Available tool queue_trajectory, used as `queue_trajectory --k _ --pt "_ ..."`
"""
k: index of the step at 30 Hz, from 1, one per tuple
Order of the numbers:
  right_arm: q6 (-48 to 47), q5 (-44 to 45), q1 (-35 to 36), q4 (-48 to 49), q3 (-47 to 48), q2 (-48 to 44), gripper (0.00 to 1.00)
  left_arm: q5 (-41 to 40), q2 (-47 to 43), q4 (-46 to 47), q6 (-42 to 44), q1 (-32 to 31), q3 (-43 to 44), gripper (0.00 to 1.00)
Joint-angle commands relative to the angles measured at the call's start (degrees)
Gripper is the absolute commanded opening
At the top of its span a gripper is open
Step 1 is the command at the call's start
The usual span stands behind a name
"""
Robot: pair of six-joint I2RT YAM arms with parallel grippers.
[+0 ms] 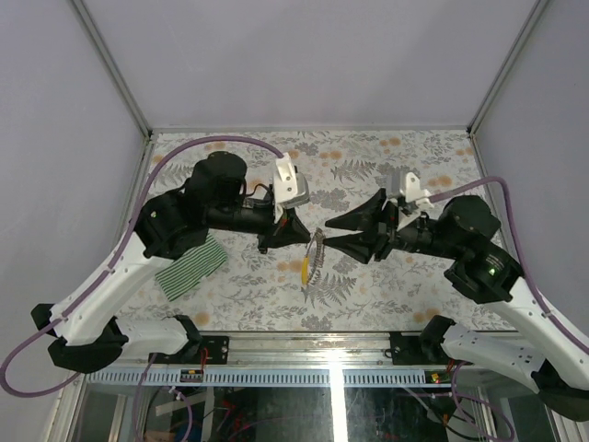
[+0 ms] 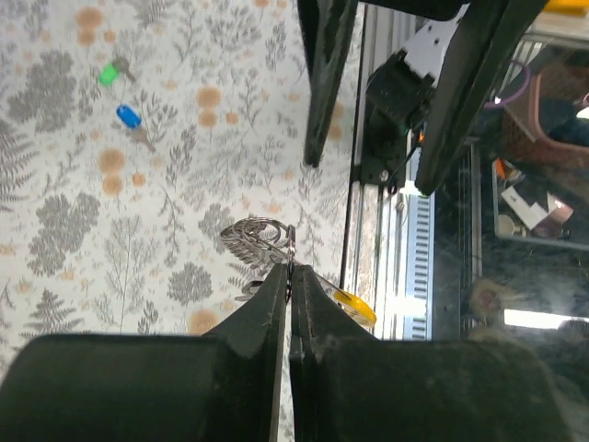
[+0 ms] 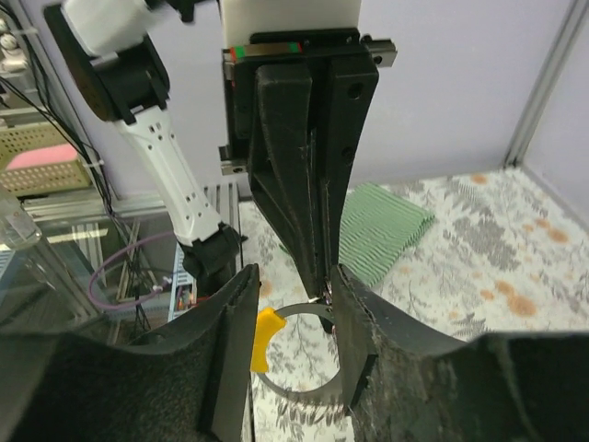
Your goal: Put the keys on the keyring
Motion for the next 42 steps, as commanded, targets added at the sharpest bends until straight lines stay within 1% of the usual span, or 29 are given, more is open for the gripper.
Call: queue_trajectory --k 1,4,13,22,28,38,42 --pt "-1.67 1.75 -0.11 -3.93 0.68 1.81 0.45 -4.72 2.45 -10.59 5.67 -1.02 5.0 0.0" --pt "-1.89 1.01 -0.09 -4.11 0.19 3.49 0.46 -6.3 3.77 -12.61 6.58 -1.82 6.35 0.0" --pt "-1.75 -3.04 -0.11 -1.26 -1.63 6.41 0.46 -7.25 4.26 -13.57 7.64 -3.3 7.14 0.0" --pt "-3.43 -4.02 -0.09 -2.54 -1.85 7.47 0.45 -7.01 4.27 -14.14 8.29 -4.38 7.45 0.0" --pt "-5.07 -5.46 -0.11 -5.12 -1.21 8.24 0.44 -7.27 4.16 -14.34 8.39 -4.73 7.62 0.0" --pt "-5.85 -7.24 -0.09 -6.07 -0.67 8.65 0.33 -7.75 4.43 -14.3 8.39 -5.14 7.55 0.0" --pt "-5.84 -7.78 -0.09 -6.11 -0.57 9.08 0.32 -7.69 4.65 -14.38 8.38 -5.29 7.66 0.0"
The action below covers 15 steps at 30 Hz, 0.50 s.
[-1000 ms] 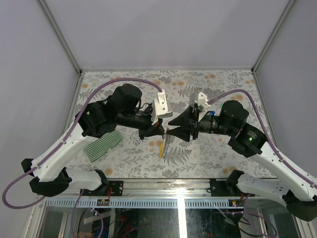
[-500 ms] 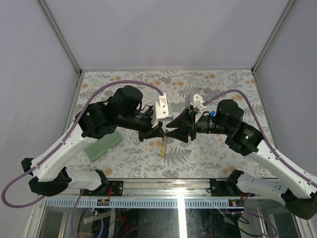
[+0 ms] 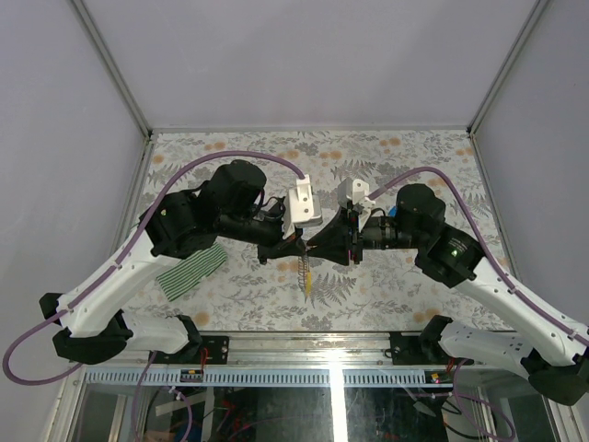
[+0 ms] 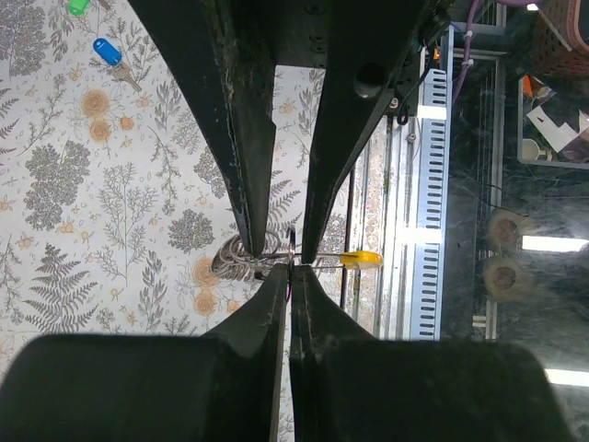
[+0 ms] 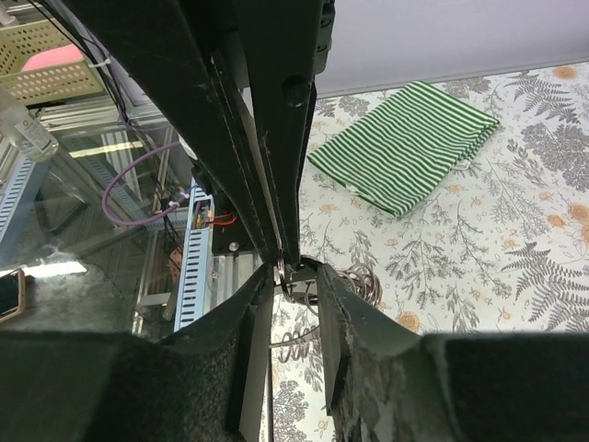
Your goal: Put the keys on the keyring
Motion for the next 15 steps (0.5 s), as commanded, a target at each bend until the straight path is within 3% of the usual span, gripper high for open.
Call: queue_trajectory --k 1,10,15 --pt "-0.59 -2.08 -0.14 1.4 1.38 0.72 0.31 -0.48 -0.15 0.26 0.77 -0.47 2.18 0.0" --pt "-0.22 -2.69 -0.13 2.43 1.3 0.7 0.21 -0.89 0.02 0.32 0.78 -0.77 2.35 0.0" --pt "-0.15 -2.81 -0.11 2.74 1.29 0.1 0.31 -1.04 0.21 0.06 0.99 -0.91 2.42 0.0"
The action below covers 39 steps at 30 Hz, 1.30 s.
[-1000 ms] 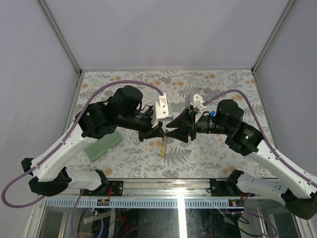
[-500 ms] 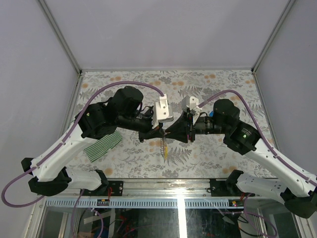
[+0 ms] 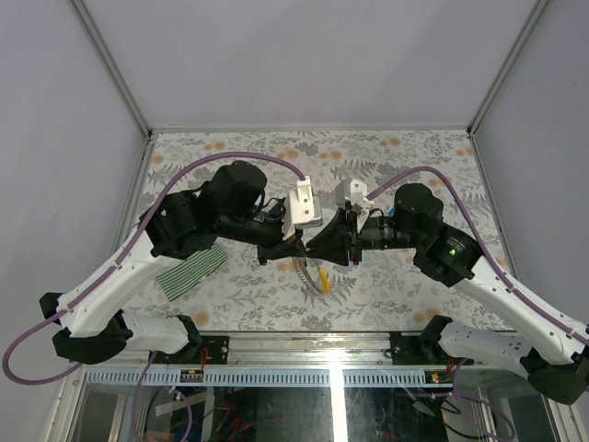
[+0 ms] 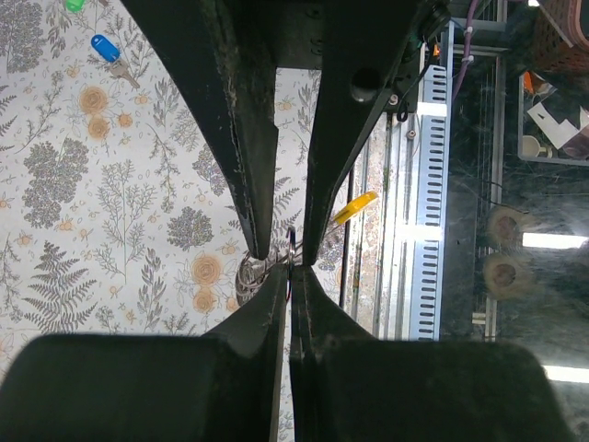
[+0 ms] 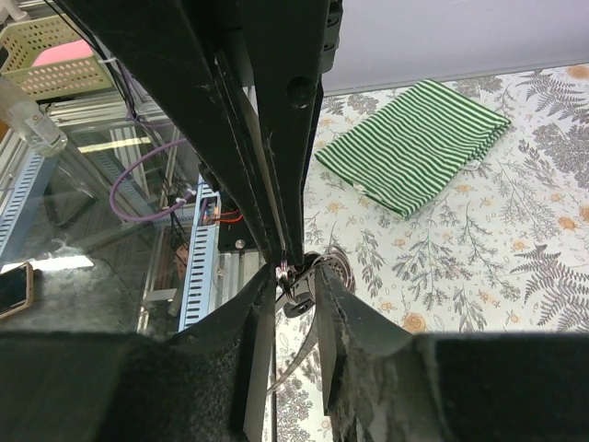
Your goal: Put the keys on the keyring
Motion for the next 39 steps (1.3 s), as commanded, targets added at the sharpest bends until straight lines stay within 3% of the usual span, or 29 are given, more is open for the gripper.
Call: queue_trajectory --k 1,11,14,18,23,32,39 --pt "-0.17 -1.32 -0.09 2.76 1.27 -0.66 0.31 -0.68 0.19 0.38 0.91 -0.55 2.41 0.0" --pt "-0.24 -1.6 -0.15 2.95 1.2 -0.99 0.26 -0.85 0.44 0.19 1.08 -0.79 2.64 0.0" --pt "-0.15 -1.65 -0.1 3.05 1.28 -0.9 0.2 -0.87 0.42 0.03 1.09 -0.77 2.66 0.0" --pt "-0.22 -2.13 -0.09 2.84 1.37 -0.81 0.0 -1.03 0.44 0.08 1.1 -0.86 2.73 0.0" --pt "-0.31 -1.81 -0.09 2.7 1.32 -1.43 0.0 -1.49 0.02 0.56 1.37 -0.85 2.66 0.01" --pt "2.28 -3.22 -0.13 8.24 1.42 -4.63 0.0 0.27 -6.68 9.61 -1.27 -0.9 -2.67 0.26" --pt "4.27 -5.05 -0.09 12.1 0.04 -7.14 0.0 2.82 -13.73 22.0 -5.96 -0.86 -11.55 0.32"
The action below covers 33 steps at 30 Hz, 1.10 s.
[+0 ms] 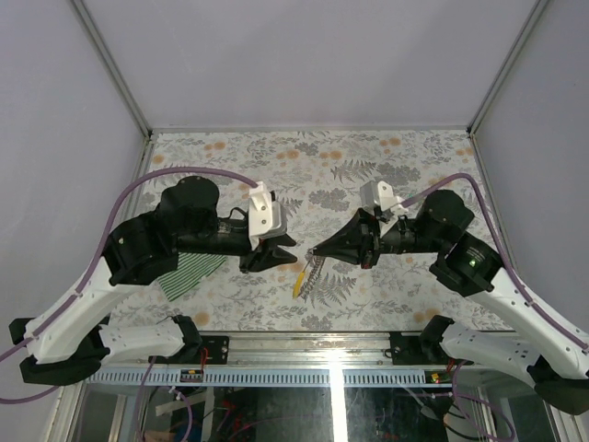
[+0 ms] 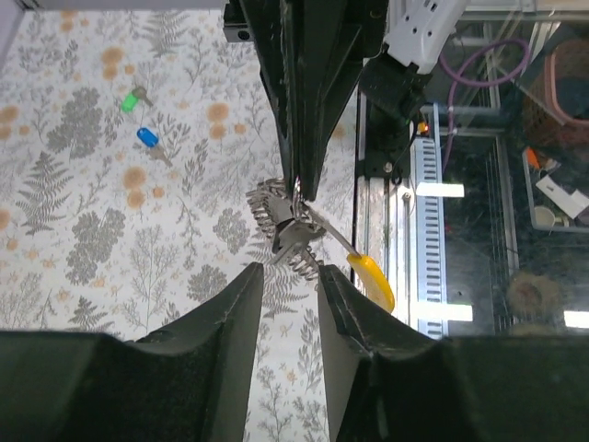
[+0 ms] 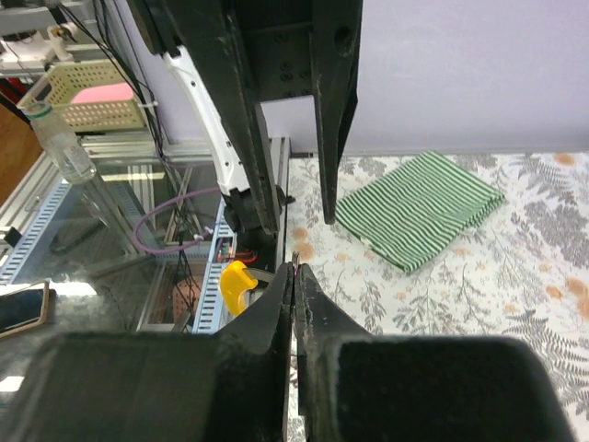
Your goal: Put the keys on the keyring
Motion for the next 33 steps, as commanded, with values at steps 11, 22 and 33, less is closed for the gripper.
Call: queue_trajectory --k 11,22,33 --pt "4.85 -4.67 -0.13 13.45 -1.0 -4.03 0.0 1.61 -8.78 28.5 -11.33 -0.17 -12.9 0.33" --pt "5.62 4.82 -0.1 14.3 -3.01 -6.21 0.0 -4.24 -11.08 33.31 -15.7 -0.18 -16.12 0.36" --pt "7.5 18.95 -0.1 9.87 -3.1 -6.24 0.0 -12.19 -10.43 34.22 -18.47 -0.18 -17.61 0.48"
